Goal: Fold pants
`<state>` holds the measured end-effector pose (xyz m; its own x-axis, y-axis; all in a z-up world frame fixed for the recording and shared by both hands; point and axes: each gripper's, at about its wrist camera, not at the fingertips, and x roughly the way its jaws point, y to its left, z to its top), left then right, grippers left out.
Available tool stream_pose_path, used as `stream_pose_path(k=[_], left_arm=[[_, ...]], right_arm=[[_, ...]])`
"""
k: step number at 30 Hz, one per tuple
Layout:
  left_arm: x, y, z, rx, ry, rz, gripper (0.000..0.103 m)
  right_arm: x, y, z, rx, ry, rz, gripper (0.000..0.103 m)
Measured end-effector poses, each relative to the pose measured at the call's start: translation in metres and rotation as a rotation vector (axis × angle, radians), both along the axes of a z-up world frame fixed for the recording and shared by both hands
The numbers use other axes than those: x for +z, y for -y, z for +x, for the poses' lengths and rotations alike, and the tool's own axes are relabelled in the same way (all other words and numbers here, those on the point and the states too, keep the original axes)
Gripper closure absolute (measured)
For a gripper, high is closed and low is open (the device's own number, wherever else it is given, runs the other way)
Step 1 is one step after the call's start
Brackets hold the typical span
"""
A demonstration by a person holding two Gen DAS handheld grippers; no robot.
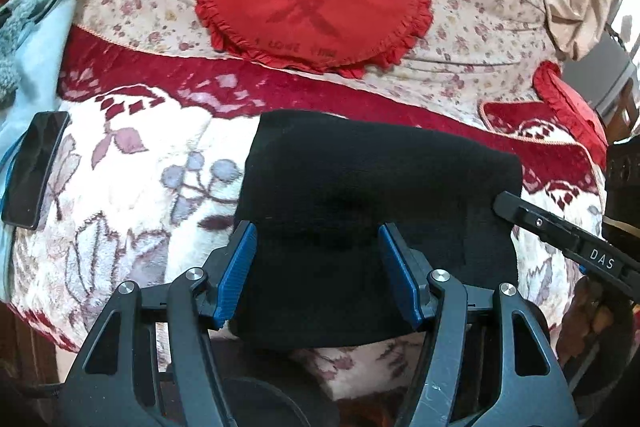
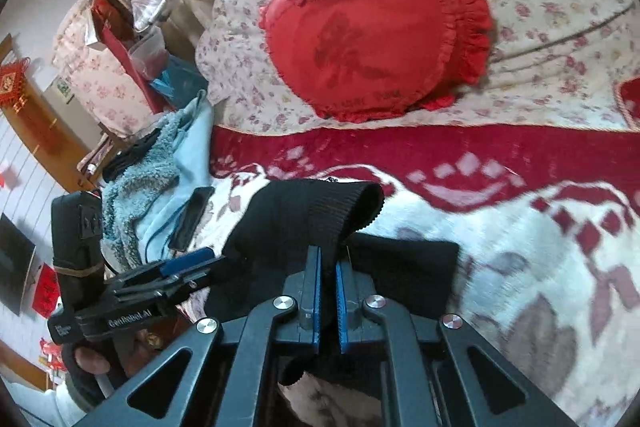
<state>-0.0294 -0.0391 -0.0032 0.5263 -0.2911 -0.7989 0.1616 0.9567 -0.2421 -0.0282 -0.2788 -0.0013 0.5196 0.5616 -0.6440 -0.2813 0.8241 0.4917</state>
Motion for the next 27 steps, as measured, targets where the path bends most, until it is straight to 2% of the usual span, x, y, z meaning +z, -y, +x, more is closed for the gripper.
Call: stream_pose_path(k=[4,7,10,13,17,19,22,27], left_arm=[[-0.01,0.008,0.005,-0.006,-0.023,0.013,0.04],[-0.021,0.012,0.009,0.009,-0.039,0.052,0.04],[-0.023,0.009,0.011,0.014,-0.055,0.044,0.04],[-0.015,0.006,0.009,0.014,-0.033,0.047,0.04],[-0.007,0.007,0.018,0.023,-0.005,0.06,0.04],[-0.008,0.009,0.024,0.026,-0.003,0.058,0.04],[-0.015,0.017,0.038,0.026,-0.013,0.07,0.04],[-0.031,0.022,0.056,0.026,-0.058,0.104,0.04]], right_arm=[[-0.018,0.024,0.003,-0.055,-0.07,-0.037,0.098],[-0.033,0.018,0.018,-0.028,-0.12,-0.085,0.097],[-0.041,0.011,0.03,-0.029,-0.151,-0.141,0.095],[-0.031,0.016,0.028,-0.061,-0.129,-0.153,0.089],[-0.012,0.031,0.018,-0.127,-0.089,-0.136,0.089],[0.001,0.027,0.015,-0.1,-0.052,-0.108,0.089],[0.004,0.0,0.022,-0.01,-0.039,-0.141,0.089],[-0.028,-0.032,0.05,0.026,-0.102,-0.273,0.089]])
